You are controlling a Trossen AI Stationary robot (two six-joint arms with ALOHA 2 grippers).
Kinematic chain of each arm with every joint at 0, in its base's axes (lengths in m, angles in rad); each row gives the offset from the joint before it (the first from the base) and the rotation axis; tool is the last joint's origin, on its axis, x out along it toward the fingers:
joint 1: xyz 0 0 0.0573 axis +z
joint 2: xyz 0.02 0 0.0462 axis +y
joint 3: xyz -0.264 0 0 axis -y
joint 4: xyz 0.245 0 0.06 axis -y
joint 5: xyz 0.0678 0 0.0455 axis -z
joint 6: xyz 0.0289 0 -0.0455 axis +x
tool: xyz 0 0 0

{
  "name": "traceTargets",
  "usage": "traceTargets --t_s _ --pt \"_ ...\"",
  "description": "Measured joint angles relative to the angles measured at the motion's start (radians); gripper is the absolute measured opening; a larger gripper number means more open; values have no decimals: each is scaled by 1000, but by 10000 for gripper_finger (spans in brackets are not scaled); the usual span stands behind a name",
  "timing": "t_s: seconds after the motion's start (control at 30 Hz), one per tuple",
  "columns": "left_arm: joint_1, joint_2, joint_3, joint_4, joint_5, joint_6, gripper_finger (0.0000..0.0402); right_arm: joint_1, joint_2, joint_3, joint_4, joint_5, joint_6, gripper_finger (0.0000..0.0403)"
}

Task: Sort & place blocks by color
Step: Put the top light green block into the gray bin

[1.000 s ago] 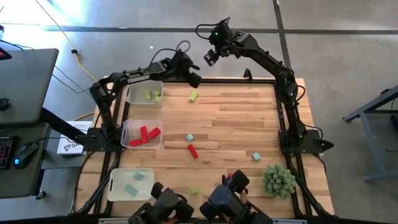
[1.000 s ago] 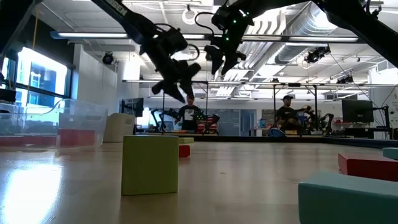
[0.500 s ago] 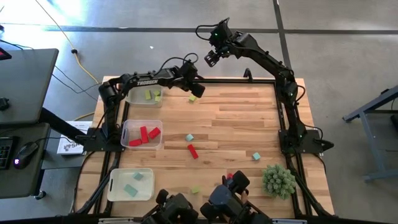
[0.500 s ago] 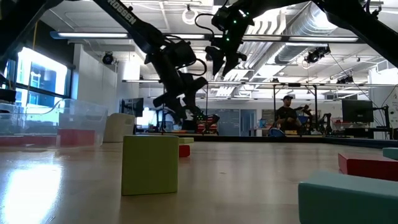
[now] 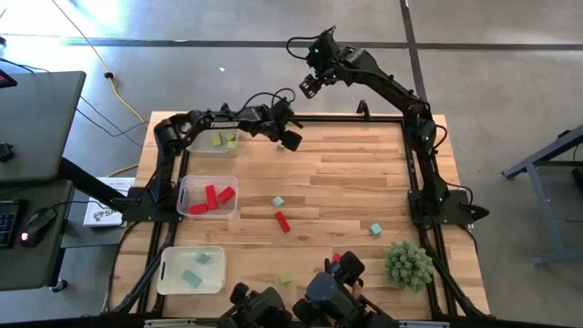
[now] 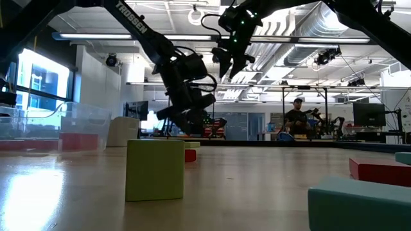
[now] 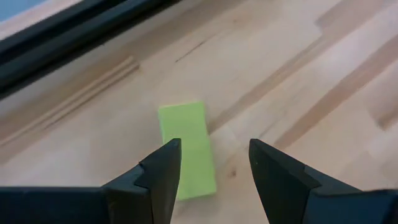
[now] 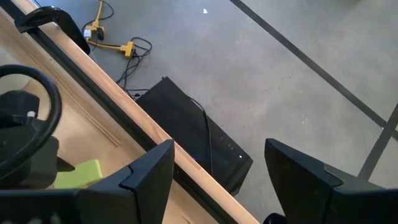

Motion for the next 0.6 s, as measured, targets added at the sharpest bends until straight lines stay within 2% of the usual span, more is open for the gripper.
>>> traceTargets --t_s 0.13,0.6 --pt "-4 15 0 -10 -35 0 177 0 0 0 -1 -1 23 239" --pt "-7 81 3 -35 -41 10 177 0 0 0 -1 -11 27 239"
